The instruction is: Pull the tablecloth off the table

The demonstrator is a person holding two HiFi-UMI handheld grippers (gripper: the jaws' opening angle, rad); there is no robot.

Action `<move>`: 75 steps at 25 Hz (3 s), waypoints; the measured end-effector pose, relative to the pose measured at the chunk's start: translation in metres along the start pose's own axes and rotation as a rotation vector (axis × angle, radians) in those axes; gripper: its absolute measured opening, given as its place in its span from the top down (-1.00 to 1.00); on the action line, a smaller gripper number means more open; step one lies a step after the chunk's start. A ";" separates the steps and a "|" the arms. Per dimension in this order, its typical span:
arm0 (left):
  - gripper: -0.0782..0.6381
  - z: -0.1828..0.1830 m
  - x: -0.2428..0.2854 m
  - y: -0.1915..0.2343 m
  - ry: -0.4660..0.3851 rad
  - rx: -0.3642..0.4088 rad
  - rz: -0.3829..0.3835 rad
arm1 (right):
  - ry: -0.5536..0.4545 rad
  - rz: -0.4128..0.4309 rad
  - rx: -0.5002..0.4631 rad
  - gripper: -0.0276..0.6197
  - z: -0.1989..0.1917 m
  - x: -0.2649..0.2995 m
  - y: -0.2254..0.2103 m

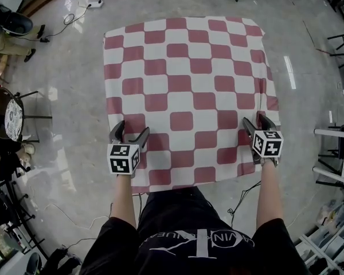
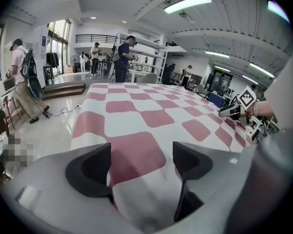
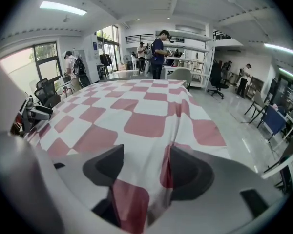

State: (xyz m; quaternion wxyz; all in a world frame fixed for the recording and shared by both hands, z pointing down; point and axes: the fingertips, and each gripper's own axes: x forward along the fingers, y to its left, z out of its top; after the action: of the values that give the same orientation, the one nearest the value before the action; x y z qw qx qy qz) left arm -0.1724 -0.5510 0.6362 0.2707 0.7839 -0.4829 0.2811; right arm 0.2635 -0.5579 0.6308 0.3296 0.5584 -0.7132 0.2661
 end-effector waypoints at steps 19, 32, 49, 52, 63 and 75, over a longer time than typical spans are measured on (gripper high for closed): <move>0.15 0.003 0.005 -0.003 0.032 0.001 0.113 | -0.021 -0.036 -0.026 0.60 0.002 -0.005 0.011; 0.64 -0.010 0.012 -0.048 0.061 0.013 0.139 | -0.012 -0.007 -0.035 0.85 -0.016 -0.013 0.002; 0.67 -0.043 -0.021 -0.065 0.096 -0.043 0.087 | -0.062 0.067 -0.017 0.86 -0.048 -0.045 0.017; 0.67 -0.051 -0.031 -0.072 0.105 -0.039 0.090 | -0.065 0.090 -0.033 0.86 -0.054 -0.054 0.018; 0.67 -0.063 -0.067 -0.094 0.057 -0.063 0.074 | -0.109 0.148 -0.076 0.86 -0.058 -0.087 0.019; 0.70 -0.116 -0.107 -0.118 0.037 -0.054 0.104 | -0.195 0.177 0.050 0.86 -0.117 -0.127 0.034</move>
State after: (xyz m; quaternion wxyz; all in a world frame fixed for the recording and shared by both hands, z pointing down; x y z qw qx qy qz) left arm -0.1259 -0.3597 0.6230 0.2859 0.7448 -0.5251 0.2962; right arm 0.2706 -0.3837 0.6080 0.2200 0.5246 -0.7815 0.2564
